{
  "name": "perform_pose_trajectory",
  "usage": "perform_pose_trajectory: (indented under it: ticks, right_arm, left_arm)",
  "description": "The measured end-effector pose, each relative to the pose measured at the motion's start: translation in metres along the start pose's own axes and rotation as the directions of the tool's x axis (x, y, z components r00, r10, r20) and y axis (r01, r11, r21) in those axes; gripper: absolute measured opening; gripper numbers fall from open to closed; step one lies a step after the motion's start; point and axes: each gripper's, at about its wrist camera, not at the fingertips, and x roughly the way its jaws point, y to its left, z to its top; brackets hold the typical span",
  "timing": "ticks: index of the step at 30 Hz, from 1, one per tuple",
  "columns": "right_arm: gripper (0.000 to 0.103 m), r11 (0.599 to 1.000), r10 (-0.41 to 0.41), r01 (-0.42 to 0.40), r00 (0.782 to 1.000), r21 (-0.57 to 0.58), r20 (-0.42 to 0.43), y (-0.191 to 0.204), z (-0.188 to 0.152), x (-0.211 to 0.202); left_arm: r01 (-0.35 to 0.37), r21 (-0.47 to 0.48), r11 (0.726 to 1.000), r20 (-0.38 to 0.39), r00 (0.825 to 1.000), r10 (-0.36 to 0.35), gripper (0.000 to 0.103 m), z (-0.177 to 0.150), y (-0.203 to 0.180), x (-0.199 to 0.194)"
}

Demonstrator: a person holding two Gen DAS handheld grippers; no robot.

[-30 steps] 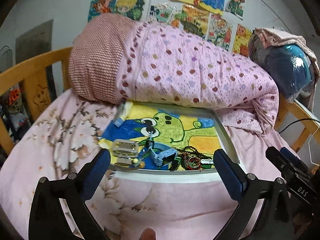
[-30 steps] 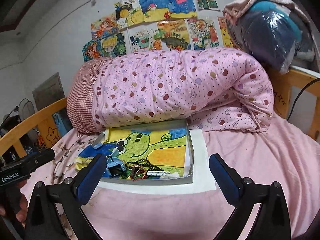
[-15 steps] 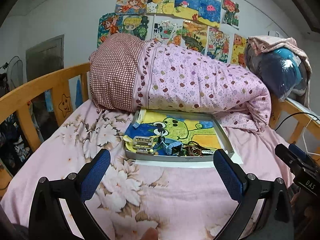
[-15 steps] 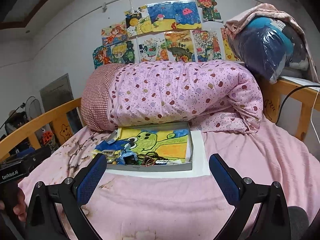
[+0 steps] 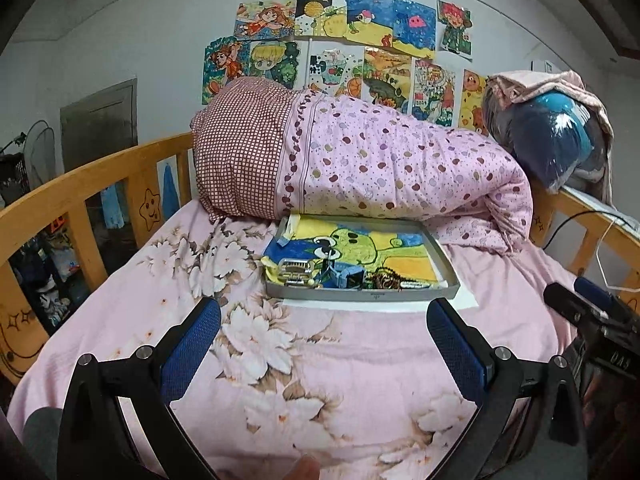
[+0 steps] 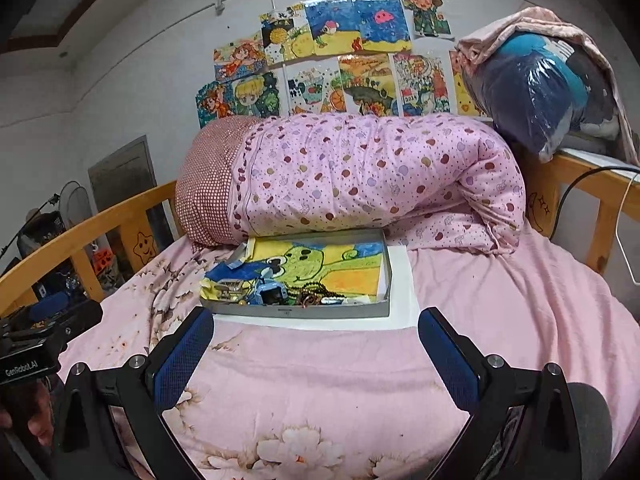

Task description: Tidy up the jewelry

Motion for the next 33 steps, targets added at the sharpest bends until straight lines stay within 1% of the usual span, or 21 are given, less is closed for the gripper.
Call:
perform_pose_trajectory:
  ticks: [5,14,33]
  right_arm:
    - [0.103,1.000,-0.008,0.008,0.999,0.013,-0.051,-0.002,-0.003,0.009]
    - [0.103,1.000,-0.012,0.014,0.995,0.022,-0.097,-0.004,-0.007,0.018]
    - [0.103,1.000,-0.014,0.016,0.995,0.023,-0.101,-0.004,-0.008,0.018]
  left_arm:
    - [-0.011,0.015,1.000,-0.011,1.000,0.011,0.101,-0.005,-0.003,0.001]
    - [-0.019,-0.009,1.000,-0.033,0.999,0.018,0.101,-0.007,0.003,0.004]
    - [-0.020,-0.003,1.000,-0.050,0.999,0.020,0.101,-0.008,0.005,0.006]
